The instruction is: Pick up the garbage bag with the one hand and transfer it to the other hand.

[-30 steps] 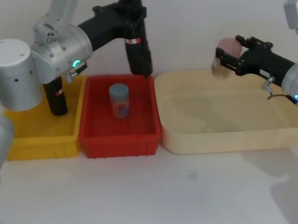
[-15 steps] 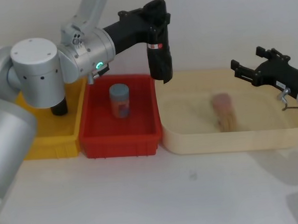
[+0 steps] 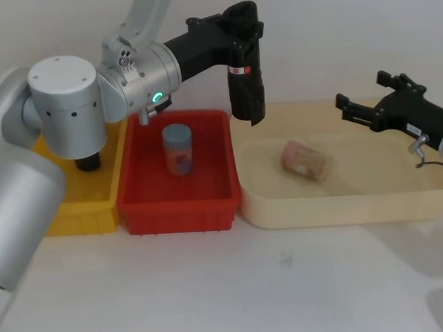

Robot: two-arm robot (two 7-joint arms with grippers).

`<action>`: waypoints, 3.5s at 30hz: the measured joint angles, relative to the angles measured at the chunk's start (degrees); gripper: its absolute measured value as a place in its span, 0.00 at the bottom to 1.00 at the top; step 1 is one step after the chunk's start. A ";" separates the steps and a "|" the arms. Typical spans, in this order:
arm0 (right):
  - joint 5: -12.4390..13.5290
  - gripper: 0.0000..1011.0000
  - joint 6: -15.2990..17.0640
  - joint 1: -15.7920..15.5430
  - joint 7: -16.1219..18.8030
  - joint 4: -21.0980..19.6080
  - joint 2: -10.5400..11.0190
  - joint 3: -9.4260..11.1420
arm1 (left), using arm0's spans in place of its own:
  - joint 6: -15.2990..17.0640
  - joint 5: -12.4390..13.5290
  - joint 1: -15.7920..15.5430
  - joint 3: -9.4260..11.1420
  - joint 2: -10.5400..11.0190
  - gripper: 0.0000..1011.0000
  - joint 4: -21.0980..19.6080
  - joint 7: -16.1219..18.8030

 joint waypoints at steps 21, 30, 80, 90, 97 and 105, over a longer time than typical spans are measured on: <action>3.26 0.99 -1.55 4.70 6.16 3.14 -3.74 -4.17 | -0.14 0.01 -0.27 0.36 -0.32 0.36 0.52 -0.17; 3.33 0.99 -1.37 6.33 7.86 4.78 -4.16 -6.24 | -0.14 0.01 -0.30 0.41 -0.35 0.36 0.58 -0.19; 0.84 0.99 -3.01 15.29 10.01 12.82 -7.90 -14.79 | -0.13 0.00 -0.33 0.43 -0.39 0.36 0.61 -0.19; 0.29 0.99 -3.46 16.99 9.37 15.01 -9.48 -15.76 | -0.13 0.00 -0.33 0.43 -0.39 0.36 0.61 -0.19; 0.08 0.98 -3.65 17.56 9.15 15.72 -10.03 -16.00 | -0.13 0.00 -0.33 0.43 -0.39 0.36 0.61 -0.19; -0.09 0.82 -3.75 17.96 8.94 16.23 -10.43 -16.18 | -0.13 0.00 -0.33 0.43 -0.39 0.36 0.61 -0.19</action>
